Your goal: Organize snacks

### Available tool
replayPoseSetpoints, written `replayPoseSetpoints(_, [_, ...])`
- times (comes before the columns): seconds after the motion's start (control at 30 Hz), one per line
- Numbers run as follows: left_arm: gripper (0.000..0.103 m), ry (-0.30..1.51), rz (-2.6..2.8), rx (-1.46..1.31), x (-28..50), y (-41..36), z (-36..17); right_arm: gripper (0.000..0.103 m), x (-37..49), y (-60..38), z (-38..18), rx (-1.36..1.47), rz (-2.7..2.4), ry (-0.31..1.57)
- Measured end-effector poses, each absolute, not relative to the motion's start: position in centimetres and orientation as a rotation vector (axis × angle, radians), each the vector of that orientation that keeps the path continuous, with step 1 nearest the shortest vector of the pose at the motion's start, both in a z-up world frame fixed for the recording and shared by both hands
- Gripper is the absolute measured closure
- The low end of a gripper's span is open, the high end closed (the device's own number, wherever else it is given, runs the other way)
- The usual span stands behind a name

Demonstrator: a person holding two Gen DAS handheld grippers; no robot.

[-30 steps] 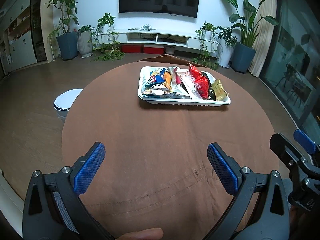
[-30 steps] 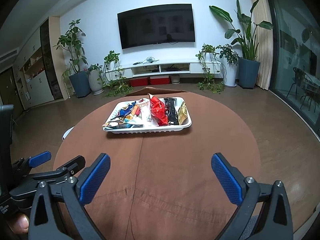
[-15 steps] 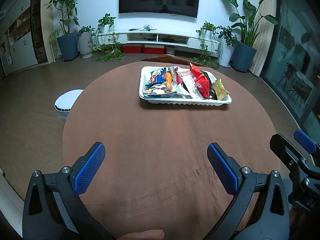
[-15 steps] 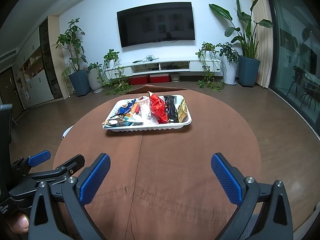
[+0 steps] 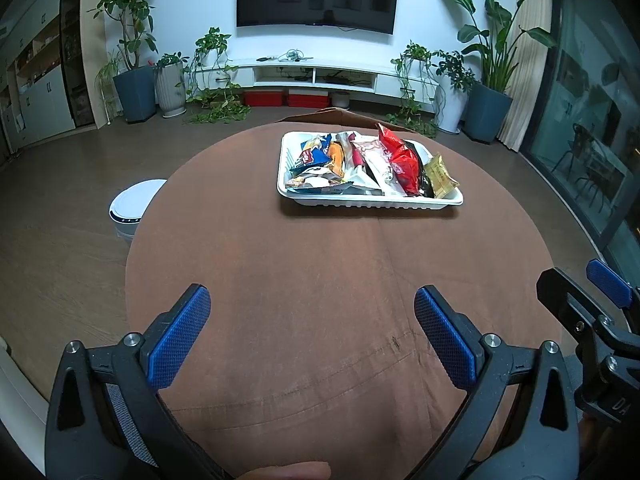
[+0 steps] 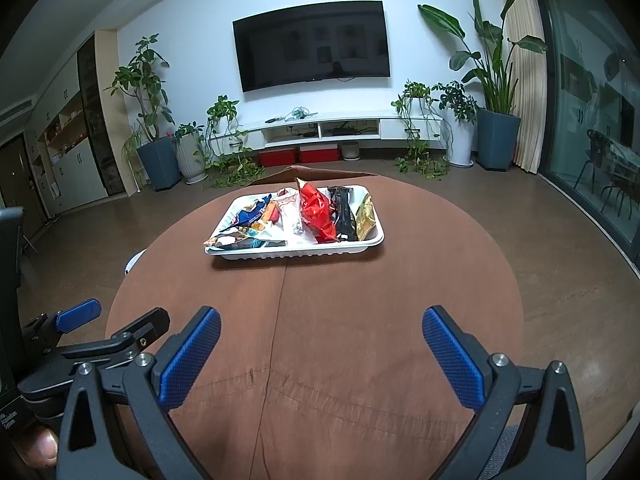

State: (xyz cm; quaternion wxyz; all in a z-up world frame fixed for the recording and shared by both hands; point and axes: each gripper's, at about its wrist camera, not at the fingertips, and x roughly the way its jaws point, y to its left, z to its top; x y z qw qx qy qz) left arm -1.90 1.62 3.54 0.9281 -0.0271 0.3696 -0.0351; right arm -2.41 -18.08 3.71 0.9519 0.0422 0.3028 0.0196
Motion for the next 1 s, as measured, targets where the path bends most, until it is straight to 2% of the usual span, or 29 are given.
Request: replayPoseSetpoints(1.0, [0.0,0.767,-0.079,-0.056,-1.71,1.83,3.02,0.0,-2.55,-18.14,4.03,0.087,0.041,0.62])
